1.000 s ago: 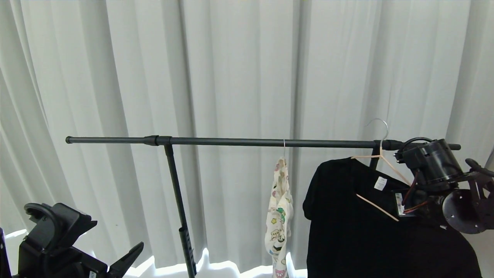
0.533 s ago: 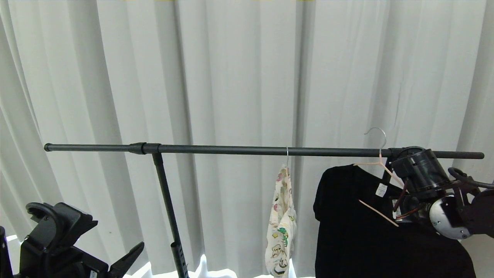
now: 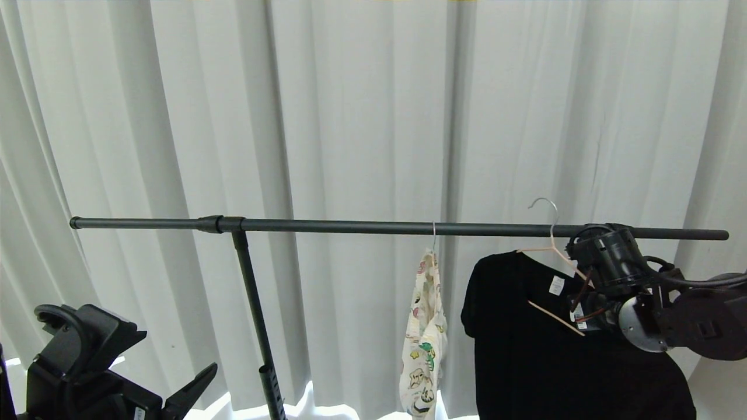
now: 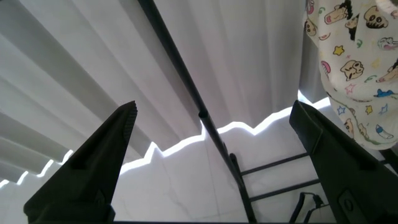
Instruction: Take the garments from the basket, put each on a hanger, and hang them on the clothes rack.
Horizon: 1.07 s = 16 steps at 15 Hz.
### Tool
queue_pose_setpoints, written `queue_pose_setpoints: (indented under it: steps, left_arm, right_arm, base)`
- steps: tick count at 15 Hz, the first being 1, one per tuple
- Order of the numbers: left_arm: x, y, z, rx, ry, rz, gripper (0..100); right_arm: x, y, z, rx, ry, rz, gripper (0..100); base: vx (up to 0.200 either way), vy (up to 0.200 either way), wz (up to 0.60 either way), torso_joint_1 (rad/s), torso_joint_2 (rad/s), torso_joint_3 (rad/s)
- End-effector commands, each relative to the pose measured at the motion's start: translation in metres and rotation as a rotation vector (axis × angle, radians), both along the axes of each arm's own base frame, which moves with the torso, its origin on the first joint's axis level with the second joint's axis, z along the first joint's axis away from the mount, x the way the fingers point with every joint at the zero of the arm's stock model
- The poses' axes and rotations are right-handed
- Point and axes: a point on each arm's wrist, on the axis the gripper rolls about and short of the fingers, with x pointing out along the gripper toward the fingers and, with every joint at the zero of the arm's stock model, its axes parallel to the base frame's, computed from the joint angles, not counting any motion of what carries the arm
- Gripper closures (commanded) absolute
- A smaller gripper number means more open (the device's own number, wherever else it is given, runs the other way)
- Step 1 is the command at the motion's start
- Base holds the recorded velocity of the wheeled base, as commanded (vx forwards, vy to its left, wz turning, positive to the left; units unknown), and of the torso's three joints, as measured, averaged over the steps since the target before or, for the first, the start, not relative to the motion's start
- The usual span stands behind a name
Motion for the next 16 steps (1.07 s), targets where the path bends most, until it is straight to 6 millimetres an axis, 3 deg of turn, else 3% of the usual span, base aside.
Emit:
queue_pose_setpoints:
  steps: [1, 8, 15, 16]
  left_arm:
    - [0.0, 0.0, 0.002, -0.002, -0.011, 0.0, 0]
    - [0.0, 0.0, 0.002, 0.0, -0.01, 0.001, 0]
    - [0.0, 0.0, 0.002, 0.011, -0.012, -0.002, 0]
    - [0.0, 0.0, 0.002, 0.011, -0.012, -0.002, 0]
  right_arm:
    - [0.01, 0.002, -0.018, -0.026, 0.039, 0.015, 100]
    - [0.021, 0.008, -0.035, -0.044, 0.075, 0.035, 100]
    - [0.023, 0.009, -0.033, -0.035, 0.065, 0.041, 100]
    - [0.023, 0.009, -0.033, -0.034, 0.064, 0.041, 0]
  base:
    - [0.0, 0.0, 0.0, 0.0, 0.0, 0.0]
    - [0.0, 0.0, 0.0, 0.0, 0.0, 0.0]
    - [0.0, 0.0, 0.0, 0.0, 0.0, 0.0]
    - [0.0, 0.0, 0.0, 0.0, 0.0, 0.0]
